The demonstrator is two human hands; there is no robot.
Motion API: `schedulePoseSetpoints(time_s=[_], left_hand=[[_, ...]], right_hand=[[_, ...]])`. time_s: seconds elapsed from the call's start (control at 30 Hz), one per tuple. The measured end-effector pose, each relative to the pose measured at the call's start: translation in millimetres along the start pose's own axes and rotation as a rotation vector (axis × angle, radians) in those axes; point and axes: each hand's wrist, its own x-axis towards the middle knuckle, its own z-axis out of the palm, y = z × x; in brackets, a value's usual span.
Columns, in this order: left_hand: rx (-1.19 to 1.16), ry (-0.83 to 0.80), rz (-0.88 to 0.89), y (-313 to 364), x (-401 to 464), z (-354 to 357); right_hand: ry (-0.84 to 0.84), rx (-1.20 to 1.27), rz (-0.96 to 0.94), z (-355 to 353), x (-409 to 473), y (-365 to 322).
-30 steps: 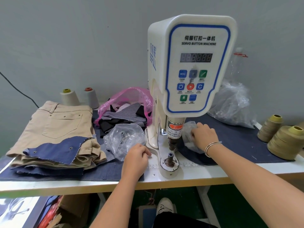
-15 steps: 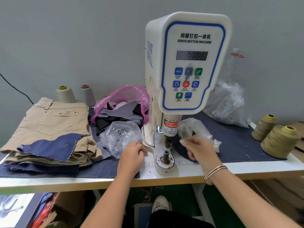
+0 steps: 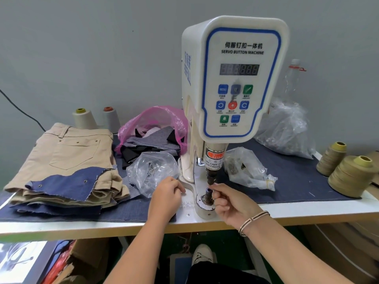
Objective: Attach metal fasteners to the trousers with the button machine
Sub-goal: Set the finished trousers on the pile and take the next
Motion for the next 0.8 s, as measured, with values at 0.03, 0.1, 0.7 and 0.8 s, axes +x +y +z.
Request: schedulePoseSetpoints(time_s=[0.03,0.1,0.7,0.8], left_hand=[[0.000,0.002,0.001,0,0,0],[0.004,0.004,0.001,1,0,0],[-0.300,0.189,-0.017,11,-22,-21],[-0.526,0.365,-0.106,7,-43,-56]], right_hand=[[-0.014,0.047,0.019,0,-1,0],[-0.036,0.123,0.044,1,-1,1],[0.315,-1.037,-0.653,-52,36,-26],[0.298,-1.248,-0.755,-72,49,-18]])
